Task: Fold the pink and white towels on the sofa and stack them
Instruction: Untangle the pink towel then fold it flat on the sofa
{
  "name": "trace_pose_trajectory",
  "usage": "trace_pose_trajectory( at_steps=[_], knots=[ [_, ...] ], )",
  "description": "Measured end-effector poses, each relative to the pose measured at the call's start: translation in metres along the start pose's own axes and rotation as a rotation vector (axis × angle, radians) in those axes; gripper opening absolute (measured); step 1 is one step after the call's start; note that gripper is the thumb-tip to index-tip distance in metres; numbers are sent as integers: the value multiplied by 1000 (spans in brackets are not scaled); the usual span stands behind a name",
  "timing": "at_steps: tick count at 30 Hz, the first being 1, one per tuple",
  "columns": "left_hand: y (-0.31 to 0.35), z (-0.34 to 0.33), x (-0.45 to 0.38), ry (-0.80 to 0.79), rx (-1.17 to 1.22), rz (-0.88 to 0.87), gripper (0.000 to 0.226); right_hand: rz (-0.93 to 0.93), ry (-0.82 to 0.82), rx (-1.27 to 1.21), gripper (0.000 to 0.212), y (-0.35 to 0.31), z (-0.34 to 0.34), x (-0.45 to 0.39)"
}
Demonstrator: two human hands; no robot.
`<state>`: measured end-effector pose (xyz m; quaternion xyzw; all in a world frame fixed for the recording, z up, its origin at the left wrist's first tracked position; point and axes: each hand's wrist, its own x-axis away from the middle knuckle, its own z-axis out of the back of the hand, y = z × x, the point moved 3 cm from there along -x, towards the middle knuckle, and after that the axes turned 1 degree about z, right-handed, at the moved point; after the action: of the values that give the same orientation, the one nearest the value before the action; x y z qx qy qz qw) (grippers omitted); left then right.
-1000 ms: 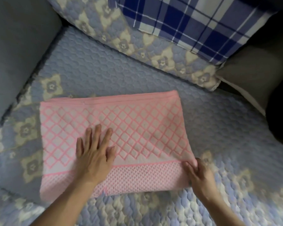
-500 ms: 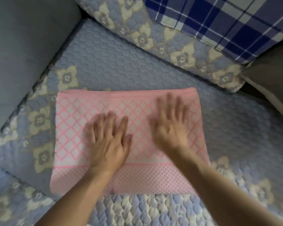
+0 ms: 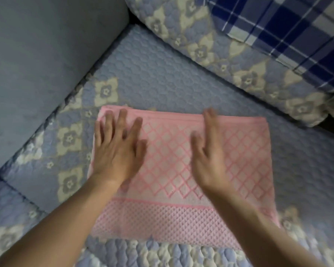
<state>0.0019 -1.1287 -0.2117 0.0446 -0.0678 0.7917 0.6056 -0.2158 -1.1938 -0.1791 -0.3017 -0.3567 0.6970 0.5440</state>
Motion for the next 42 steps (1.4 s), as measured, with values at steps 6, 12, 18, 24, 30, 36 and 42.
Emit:
trace_pose_trajectory(
  at_steps=[6, 12, 18, 24, 30, 36, 42],
  knots=[
    [3, -10, -10, -38, 64, 46, 65, -310, -7, -301, 59, 1, -86, -12],
    [-56, -6, 29, -139, 957, 590, 82, -309, -17, -426, 57, -19, -69, 9],
    [-73, -20, 63, -392, 1400, 792, 42, -294, -165, -336, 68, -15, -63, 129],
    [-58, 14, 64, -762, 1726, 752, 58, -354, -198, -321, 68, -12, -72, 113],
    [15, 92, 48, -654, 1837, 377, 63, -798, -290, -1076, 76, -27, 22, 64],
    [165, 126, 38, -816, 1683, -77, 92, -789, -329, -836, 73, -35, 148, 12],
    [254, 91, 51, -675, 1537, -78, 61, -746, -32, -46, 61, 18, 162, -3]
  ],
)
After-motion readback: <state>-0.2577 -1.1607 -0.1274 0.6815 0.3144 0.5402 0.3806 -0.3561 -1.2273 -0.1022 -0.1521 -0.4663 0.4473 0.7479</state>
